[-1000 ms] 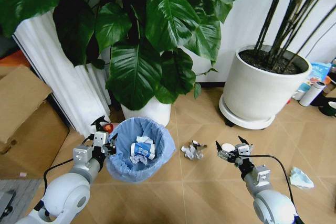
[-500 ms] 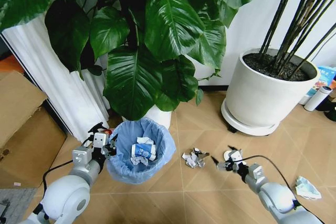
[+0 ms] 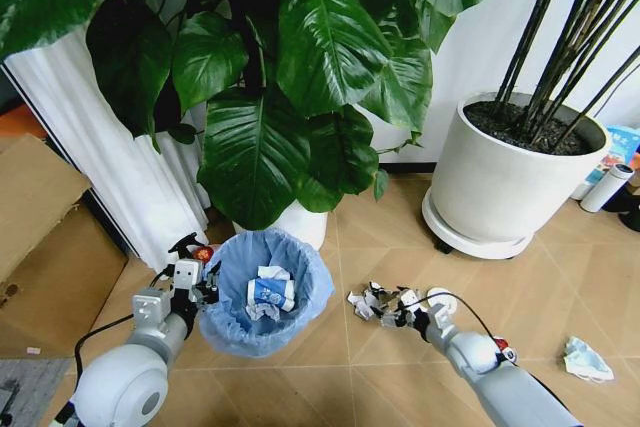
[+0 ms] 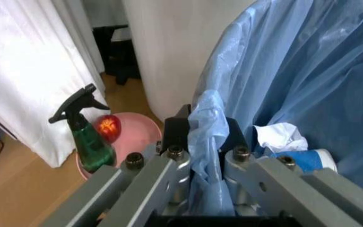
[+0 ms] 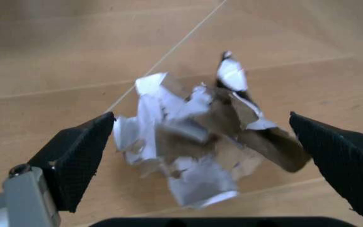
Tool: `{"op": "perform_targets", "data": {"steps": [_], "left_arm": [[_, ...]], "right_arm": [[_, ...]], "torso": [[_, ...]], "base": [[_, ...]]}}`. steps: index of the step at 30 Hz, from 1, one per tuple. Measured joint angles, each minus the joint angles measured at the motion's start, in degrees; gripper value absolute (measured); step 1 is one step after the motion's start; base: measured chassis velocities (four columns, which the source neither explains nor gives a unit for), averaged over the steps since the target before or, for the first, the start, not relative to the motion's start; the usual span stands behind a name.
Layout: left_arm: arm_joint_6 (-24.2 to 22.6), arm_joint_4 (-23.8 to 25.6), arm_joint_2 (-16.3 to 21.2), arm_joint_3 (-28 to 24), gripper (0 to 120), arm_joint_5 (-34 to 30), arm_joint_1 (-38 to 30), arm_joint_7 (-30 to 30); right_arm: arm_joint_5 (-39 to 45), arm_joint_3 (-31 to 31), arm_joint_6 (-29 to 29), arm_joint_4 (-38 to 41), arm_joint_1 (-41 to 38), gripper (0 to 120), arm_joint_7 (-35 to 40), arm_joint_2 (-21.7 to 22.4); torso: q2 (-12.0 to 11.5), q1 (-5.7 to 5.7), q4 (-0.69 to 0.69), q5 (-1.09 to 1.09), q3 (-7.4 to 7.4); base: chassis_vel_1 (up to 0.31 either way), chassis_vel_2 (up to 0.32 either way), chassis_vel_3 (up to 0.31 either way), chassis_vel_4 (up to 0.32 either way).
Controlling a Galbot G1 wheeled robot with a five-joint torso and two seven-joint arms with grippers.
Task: Pick up the trash bin and place the garbage on the floor into it.
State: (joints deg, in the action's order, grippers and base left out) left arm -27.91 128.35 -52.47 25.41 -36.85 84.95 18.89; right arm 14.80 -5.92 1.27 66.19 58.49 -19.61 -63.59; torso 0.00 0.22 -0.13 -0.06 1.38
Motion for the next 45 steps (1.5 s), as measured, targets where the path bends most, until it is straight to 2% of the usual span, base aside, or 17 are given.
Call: {"op": "perform_targets", "data": {"steps": [9, 12, 13, 15, 16, 20, 21, 25, 26, 30, 31, 34, 36, 45], "left_arm": [[0.11, 0.26, 0.01, 0.02, 1, 0.0, 0.03, 0.09], [0.13, 0.36, 0.01, 0.02, 1, 0.1, 0.14, 0.09], [0.13, 0.36, 0.01, 0.02, 1, 0.1, 0.14, 0.09], [0.16, 0.37, 0.07, 0.02, 1, 0.11, 0.13, 0.09], [0.16, 0.37, 0.07, 0.02, 1, 0.11, 0.13, 0.09], [0.17, 0.37, 0.19, 0.01, 1, 0.11, 0.01, 0.09], [0.17, 0.37, 0.19, 0.01, 1, 0.11, 0.01, 0.09], [0.18, 0.35, 0.26, 0.0, 1, 0.09, -0.09, 0.08], [0.18, 0.35, 0.26, 0.0, 1, 0.09, -0.09, 0.08], [0.21, 0.29, 0.3, 0.0, 1, 0.04, -0.17, 0.07], [0.21, 0.29, 0.3, 0.0, 1, 0.04, -0.17, 0.07], [0.25, 0.21, 0.28, -0.1, 1, 0.02, -0.16, -0.03], [0.25, 0.17, 0.28, -0.17, 1, 0.03, -0.2, -0.07], [0.26, 0.15, 0.3, -0.46, 1, 0.02, -0.61, -0.21]], "right_arm": [[-0.76, 0.76, 0.68, -8.55, -3.33, 98, -1.07, -5.76], [-1.42, 0.24, 1.3, -10.17, -3.86, 84, -1.08, -6.98], [-1.42, 0.24, 1.3, -10.17, -3.86, 84, -1.08, -6.98], [-1.66, -0.08, 1.45, -10.55, -3.89, 73, -1.09, -7.41], [-1.66, -0.08, 1.45, -10.55, -3.89, 73, -1.09, -7.41], [-1.88, -0.52, 1.59, -10.66, -3.69, 55, -1.09, -7.7], [-1.88, -0.52, 1.59, -10.66, -3.69, 55, -1.09, -7.7], [-1.88, -0.94, 1.59, -10.61, -3.57, 36, -1.0, -8.0], [-1.88, -0.94, 1.59, -10.61, -3.57, 36, -1.0, -8.0], [-1.86, -1.29, 1.59, -10.73, -3.65, 18, -0.84, -8.36], [-1.86, -1.29, 1.59, -10.73, -3.65, 18, -0.84, -8.36], [-1.7, -1.99, 1.53, -10.48, -3.45, 4, -0.21, -8.45], [-1.56, -2.25, 1.48, -10.24, -3.28, 0, 0.15, -8.46], [-0.92, -4.09, 1.18, -7.47, -2.29, 0, 0.96, -7.87]], "torso": [[0.0, 0.0, 0.0, 0.03, 0.0], [0.0, 0.0, 0.0, -0.01, 0.0], [0.0, 0.0, 0.0, -0.01, 0.0], [0.0, 0.0, 0.0, 0.01, 0.0], [0.0, 0.0, 0.0, 0.01, 0.0], [0.0, 0.0, 0.0, 0.01, 0.0], [0.0, 0.0, 0.0, 0.01, 0.0], [0.0, 0.0, -0.01, 0.01, -0.01], [0.0, 0.0, -0.01, 0.01, -0.01], [0.0, 0.0, 0.0, 0.02, 0.0], [0.0, 0.0, 0.0, 0.02, 0.0], [0.0, 0.0, 0.0, 0.02, 0.0], [0.0, 0.0, 0.0, 0.03, 0.0], [0.0, 0.0, 0.0, 0.02, 0.0]], "base": [[0.0, 0.0, 0.0, 0.0], [0.0, 0.0, 0.0, 0.0], [0.0, 0.0, 0.0, 0.0], [0.0, 0.0, 0.0, 0.0], [0.0, 0.0, 0.0, 0.0], [0.0, 0.0, 0.0, 0.0], [0.0, 0.0, 0.0, 0.0], [0.0, 0.0, 0.0, 0.0], [0.0, 0.0, 0.0, 0.0], [0.0, 0.0, 0.0, 0.0], [0.0, 0.0, 0.0, 0.0], [0.0, 0.0, 0.0, 0.0], [0.0, 0.0, 0.0, 0.0], [0.0, 0.0, 0.0, 0.0]]}}
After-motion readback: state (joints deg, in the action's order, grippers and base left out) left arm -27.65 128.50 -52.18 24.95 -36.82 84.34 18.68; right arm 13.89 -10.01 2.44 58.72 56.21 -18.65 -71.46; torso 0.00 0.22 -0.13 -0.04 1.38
